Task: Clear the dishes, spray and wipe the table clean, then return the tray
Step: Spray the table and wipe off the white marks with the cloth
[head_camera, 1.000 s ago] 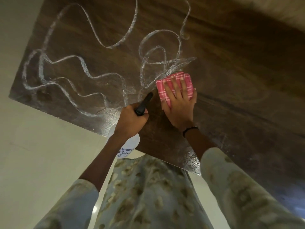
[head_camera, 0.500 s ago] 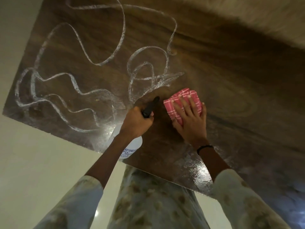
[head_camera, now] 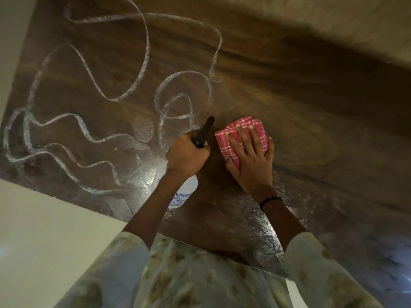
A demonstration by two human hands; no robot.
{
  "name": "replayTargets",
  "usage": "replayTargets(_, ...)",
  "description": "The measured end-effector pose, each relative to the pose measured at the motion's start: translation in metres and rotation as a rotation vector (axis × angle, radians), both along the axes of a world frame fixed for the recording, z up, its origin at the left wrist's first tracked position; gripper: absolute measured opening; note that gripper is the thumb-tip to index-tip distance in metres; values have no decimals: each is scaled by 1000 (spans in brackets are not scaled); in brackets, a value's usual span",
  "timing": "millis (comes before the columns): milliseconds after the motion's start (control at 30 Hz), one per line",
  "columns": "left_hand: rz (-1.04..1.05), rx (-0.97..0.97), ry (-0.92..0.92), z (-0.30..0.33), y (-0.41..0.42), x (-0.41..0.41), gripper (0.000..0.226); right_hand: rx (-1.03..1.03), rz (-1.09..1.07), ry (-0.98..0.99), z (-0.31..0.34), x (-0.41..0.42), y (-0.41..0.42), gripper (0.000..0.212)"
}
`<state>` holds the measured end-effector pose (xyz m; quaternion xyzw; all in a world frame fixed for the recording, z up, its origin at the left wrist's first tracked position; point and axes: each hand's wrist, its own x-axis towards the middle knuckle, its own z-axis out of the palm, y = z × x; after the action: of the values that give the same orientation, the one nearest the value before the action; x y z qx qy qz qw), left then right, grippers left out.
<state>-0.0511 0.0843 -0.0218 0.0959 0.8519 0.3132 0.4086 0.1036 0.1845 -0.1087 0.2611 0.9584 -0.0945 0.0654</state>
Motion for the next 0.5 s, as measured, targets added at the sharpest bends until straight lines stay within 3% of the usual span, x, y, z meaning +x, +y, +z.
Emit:
replayTargets(333,105,-7,12,3,-11,-13,20,-67,-142,32,4,-90,55,65)
replayTargets(500,121,-2,27,2,-15,-22,25,-65,16,100,-3,-125,14,57)
